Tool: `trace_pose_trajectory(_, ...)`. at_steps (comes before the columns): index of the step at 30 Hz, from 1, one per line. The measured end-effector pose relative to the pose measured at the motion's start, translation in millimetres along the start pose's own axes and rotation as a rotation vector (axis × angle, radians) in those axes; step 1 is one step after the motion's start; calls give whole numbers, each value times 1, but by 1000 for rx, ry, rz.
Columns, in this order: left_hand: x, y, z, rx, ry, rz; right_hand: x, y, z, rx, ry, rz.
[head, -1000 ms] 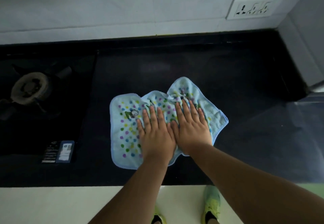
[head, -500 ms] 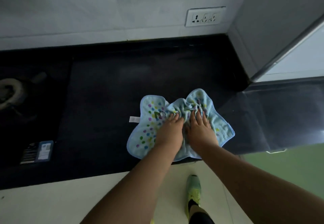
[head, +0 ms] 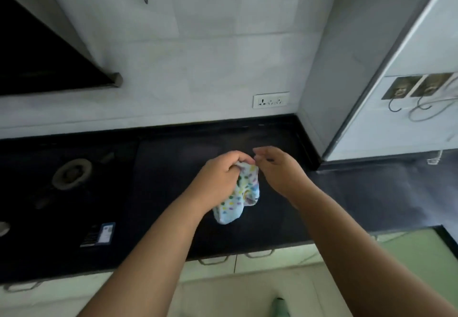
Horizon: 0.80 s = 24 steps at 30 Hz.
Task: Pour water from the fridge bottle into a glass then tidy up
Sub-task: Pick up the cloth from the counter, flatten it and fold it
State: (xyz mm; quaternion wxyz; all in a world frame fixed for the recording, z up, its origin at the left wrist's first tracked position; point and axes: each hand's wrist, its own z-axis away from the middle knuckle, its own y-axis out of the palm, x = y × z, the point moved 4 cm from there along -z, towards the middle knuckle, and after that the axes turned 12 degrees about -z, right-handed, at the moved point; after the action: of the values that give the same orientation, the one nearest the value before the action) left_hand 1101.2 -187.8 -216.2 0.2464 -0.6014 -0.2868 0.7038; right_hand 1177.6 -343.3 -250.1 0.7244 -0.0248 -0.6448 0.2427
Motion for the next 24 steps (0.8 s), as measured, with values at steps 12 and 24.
trace_pose_trajectory(12,-97,-147,53,-479,323,98,117,-7,57,539,183,-325)
trace_pose_trajectory(24,-56,-151,53,-543,-26,119,178,-13,67,539,-149,-958)
